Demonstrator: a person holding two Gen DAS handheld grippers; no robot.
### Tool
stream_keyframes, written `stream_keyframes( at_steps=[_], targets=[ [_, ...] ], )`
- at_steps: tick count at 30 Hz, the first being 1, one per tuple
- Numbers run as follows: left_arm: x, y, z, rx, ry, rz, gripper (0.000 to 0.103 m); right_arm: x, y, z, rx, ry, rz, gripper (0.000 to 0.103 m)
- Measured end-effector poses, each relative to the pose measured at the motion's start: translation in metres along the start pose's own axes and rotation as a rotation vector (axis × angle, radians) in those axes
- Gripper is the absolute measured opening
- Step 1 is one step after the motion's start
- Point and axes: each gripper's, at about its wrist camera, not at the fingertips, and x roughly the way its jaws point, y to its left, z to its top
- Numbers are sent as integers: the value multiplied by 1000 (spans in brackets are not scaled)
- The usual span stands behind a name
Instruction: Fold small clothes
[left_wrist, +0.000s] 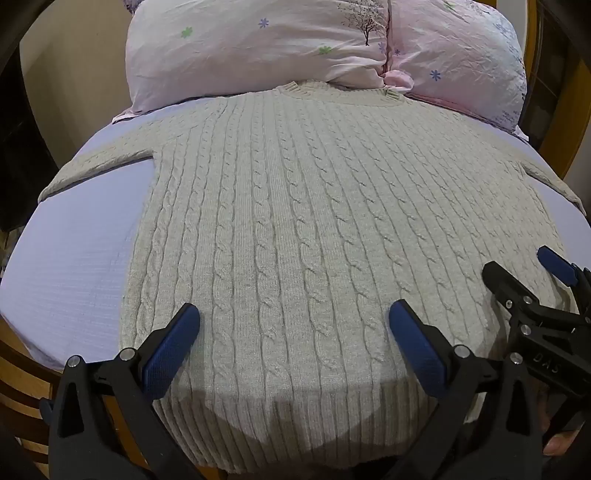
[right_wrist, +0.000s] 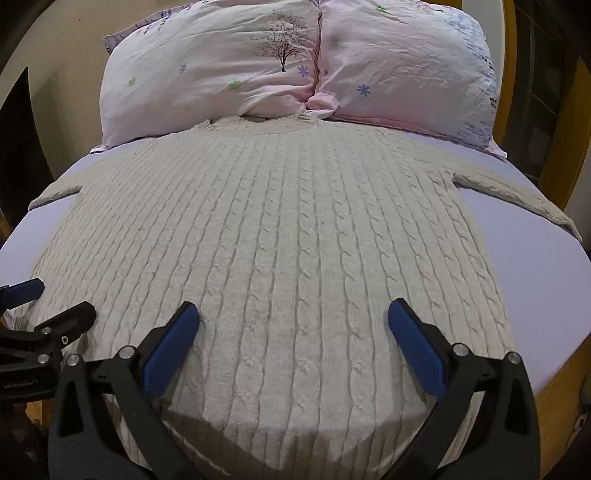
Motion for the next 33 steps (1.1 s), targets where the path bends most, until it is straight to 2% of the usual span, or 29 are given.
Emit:
stream_keyframes(
  at_steps=[33],
  targets=[
    [0, 0, 0, 0, 5, -1, 102, -1, 0, 1, 4, -8, 2, 101]
  ],
)
